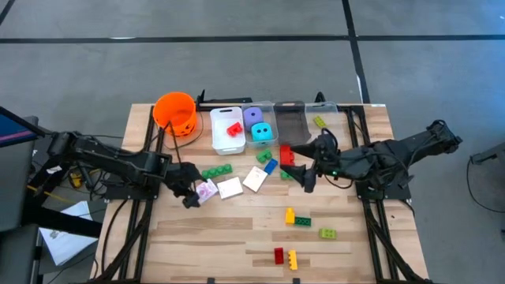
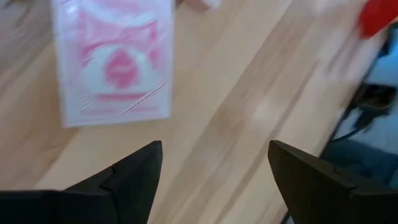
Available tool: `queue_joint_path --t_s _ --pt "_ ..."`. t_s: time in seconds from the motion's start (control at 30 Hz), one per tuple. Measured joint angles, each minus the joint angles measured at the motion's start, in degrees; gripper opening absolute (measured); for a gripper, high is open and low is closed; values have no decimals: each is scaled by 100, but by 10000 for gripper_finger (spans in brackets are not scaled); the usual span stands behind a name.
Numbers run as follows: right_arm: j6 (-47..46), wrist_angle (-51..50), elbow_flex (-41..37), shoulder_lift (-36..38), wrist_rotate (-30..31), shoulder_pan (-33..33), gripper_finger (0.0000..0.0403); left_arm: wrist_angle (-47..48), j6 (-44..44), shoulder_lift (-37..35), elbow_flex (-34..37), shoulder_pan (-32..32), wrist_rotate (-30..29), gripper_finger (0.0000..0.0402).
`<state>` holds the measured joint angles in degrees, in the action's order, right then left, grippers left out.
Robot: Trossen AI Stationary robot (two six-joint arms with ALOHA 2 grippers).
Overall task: Pick & Place Toys
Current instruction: Put the pink deck of cards into the black bin
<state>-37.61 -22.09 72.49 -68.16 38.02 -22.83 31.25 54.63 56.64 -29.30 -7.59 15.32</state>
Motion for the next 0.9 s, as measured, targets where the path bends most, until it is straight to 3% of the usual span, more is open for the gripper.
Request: queue_joint_path --t_s 0.5,0.63,0.73,0.9 --pt "75 -489 0 -2 -529 0 397 -28 423 322 17 -397 -167 287" --pt "73 -511 0 -2 -529 13 397 -565 571 378 17 -612 -278 287" --pt "65 -500 0 -2 -529 68 397 -1397 689 269 17 -910 -886 287" --pt "56 -376 0 -2 -533 219 397 -1942 718 -131 15 -1637 -2887 287"
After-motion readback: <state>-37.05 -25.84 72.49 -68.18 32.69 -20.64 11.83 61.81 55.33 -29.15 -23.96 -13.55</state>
